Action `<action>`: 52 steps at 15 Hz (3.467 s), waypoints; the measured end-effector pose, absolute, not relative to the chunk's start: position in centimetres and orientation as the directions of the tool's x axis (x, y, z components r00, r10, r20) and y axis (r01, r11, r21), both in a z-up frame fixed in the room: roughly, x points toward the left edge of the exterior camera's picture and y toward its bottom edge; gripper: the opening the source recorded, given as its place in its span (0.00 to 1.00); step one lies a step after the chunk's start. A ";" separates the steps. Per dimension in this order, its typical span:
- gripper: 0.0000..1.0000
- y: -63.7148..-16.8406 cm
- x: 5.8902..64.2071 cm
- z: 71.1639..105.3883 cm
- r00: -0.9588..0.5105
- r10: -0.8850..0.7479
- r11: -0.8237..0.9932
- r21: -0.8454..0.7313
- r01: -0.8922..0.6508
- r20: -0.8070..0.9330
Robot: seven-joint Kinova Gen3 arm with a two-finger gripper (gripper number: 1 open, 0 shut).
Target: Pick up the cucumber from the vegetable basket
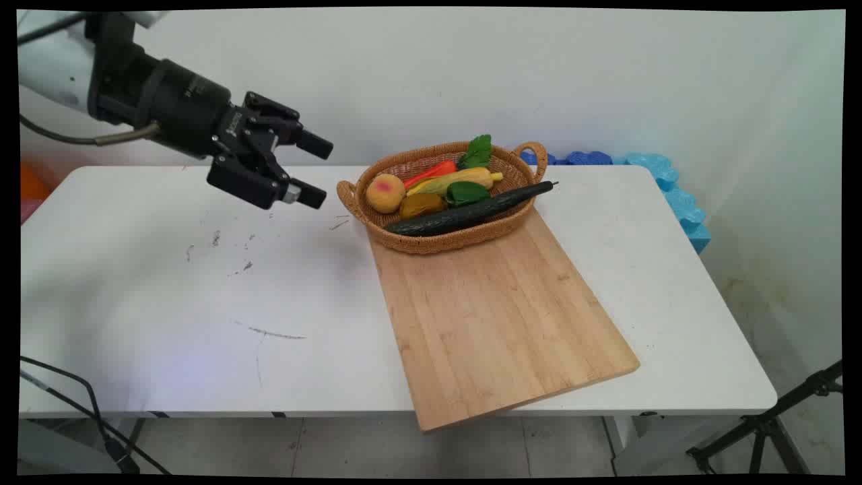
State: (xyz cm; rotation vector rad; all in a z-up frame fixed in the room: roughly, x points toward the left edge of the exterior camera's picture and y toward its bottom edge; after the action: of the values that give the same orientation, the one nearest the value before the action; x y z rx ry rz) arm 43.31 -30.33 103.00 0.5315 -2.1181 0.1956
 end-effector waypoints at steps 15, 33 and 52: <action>1.00 -30.2 39.4 102.6 -0.501 -0.354 0.840 0.033 -0.542 0.789; 1.00 -39.3 30.2 102.7 -0.580 -0.515 0.692 -0.093 -0.716 0.631; 1.00 -51.0 23.3 91.4 -0.658 -0.634 0.673 -0.130 -0.728 0.406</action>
State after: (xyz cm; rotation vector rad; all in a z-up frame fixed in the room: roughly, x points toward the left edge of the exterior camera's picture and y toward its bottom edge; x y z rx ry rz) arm 23.28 -51.05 91.40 1.0778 -2.5611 0.4054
